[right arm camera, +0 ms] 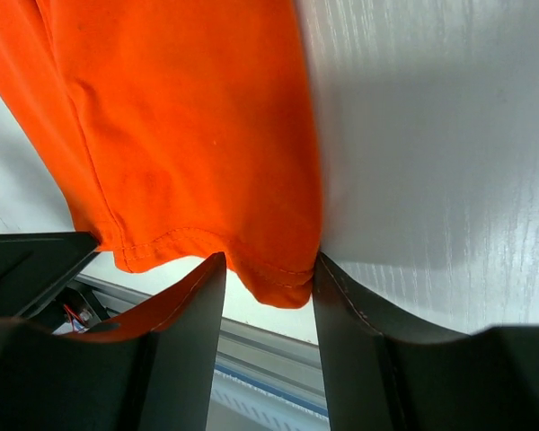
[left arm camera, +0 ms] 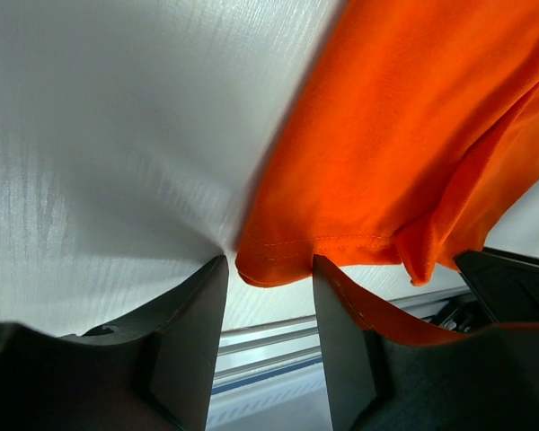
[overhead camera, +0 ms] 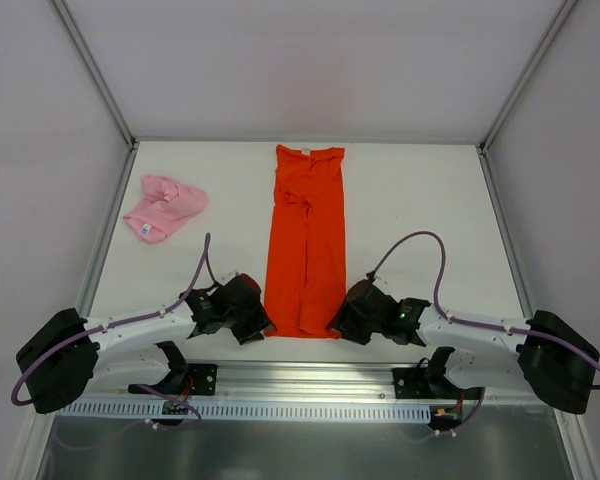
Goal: Fold and stack the t-shirts
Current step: Grab the bottom of the folded rectangular tshirt with both arms
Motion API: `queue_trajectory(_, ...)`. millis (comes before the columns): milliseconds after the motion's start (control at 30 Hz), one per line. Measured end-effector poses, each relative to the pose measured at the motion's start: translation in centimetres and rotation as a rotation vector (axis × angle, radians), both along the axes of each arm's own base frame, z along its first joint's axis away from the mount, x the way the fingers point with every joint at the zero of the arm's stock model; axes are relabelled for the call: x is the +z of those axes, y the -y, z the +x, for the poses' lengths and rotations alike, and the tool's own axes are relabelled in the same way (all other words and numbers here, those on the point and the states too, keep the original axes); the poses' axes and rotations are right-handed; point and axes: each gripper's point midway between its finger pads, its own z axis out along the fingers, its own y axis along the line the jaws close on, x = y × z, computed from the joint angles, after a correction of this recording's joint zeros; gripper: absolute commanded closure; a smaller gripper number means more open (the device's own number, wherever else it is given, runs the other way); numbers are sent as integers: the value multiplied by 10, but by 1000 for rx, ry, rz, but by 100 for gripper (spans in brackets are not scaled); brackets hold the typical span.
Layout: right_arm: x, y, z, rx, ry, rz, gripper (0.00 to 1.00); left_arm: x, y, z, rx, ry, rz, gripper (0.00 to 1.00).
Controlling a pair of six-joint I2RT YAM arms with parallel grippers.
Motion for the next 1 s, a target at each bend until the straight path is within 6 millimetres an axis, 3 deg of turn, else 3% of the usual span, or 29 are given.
queue_trajectory(200,-1,-1,-4,-4,-12,-2,55,-1,-2,1,13,5,4,59)
queue_trajectory(533,-2,-4,-3,-9,-15,0,55,-5,-2,3,28,9,6,74)
queue_trajectory(633,-2,-3,-3,-14,-13,0,56,-5,-1,5,27,12,3,82)
queue_trajectory(733,-3,-1,-3,-22,-12,2,66,-7,-1,4,27,11,9,100)
queue_trajectory(767,-4,0,-3,-24,-11,-2,67,-7,-1,5,29,11,9,100)
queue_trajectory(867,-4,1,-3,-30,-11,1,55,-6,-1,5,28,15,9,100)
queue_trajectory(1000,0,1,-2,-32,-2,8,50,-6,-1,5,29,17,8,100)
